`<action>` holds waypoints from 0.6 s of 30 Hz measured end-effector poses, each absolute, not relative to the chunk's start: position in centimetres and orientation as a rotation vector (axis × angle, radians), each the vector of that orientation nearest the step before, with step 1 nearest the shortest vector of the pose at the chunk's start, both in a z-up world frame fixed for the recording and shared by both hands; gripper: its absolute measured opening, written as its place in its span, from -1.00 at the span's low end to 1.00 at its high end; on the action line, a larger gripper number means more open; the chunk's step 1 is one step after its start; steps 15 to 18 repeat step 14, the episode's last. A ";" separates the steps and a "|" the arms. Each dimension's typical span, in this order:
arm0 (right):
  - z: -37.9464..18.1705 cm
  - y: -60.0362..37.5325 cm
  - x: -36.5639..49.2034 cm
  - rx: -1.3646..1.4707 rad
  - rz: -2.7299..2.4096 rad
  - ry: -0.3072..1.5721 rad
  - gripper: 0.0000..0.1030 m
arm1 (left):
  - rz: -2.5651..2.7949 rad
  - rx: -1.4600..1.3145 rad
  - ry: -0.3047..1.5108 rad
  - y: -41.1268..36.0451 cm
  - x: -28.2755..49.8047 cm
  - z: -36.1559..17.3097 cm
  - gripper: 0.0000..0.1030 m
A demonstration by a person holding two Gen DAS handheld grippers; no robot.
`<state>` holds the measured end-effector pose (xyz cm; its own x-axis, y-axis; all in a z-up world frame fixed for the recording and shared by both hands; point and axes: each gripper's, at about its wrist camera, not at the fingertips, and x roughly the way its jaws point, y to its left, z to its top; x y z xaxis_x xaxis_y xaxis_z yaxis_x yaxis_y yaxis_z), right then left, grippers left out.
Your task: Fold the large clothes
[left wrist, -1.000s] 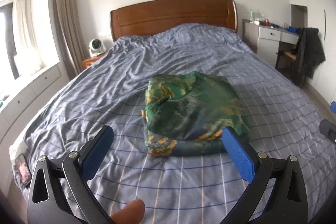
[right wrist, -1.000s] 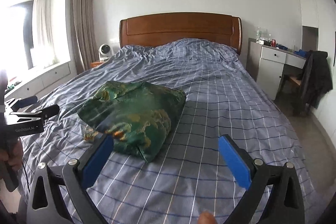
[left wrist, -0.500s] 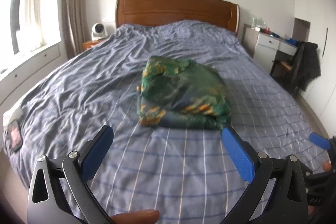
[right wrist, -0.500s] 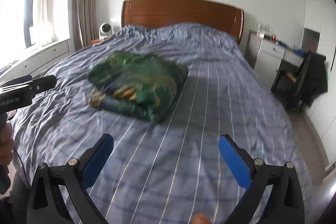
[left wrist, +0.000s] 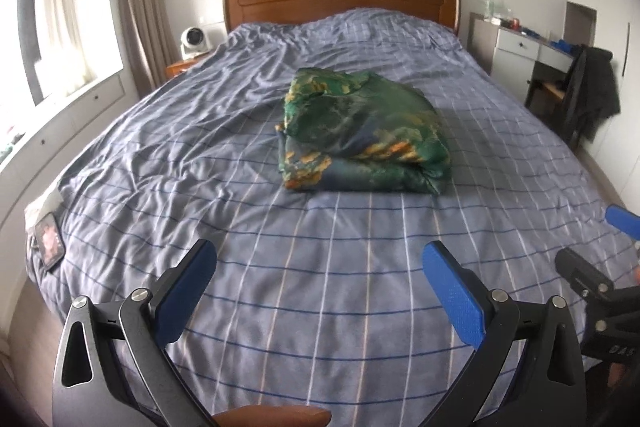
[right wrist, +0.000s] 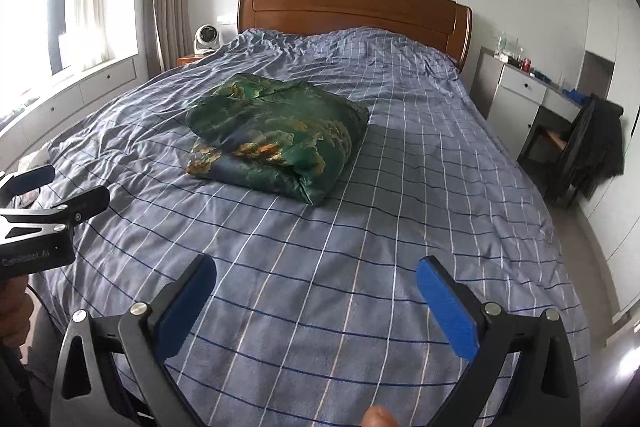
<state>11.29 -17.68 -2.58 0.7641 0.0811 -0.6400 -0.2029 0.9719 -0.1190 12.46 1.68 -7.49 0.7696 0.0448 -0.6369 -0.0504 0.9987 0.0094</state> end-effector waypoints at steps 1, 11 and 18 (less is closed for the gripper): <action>-2.7 -17.7 11.3 -0.194 0.147 0.684 0.98 | 0.050 -0.008 0.689 1.7 12.5 -7.5 0.99; -3.3 -18.8 11.0 -0.176 0.117 0.702 0.98 | 0.033 -0.020 0.690 1.1 12.2 -7.7 0.99; -3.4 -19.0 11.1 -0.166 0.119 0.705 0.98 | 0.044 -0.002 0.672 1.0 12.1 -7.4 0.99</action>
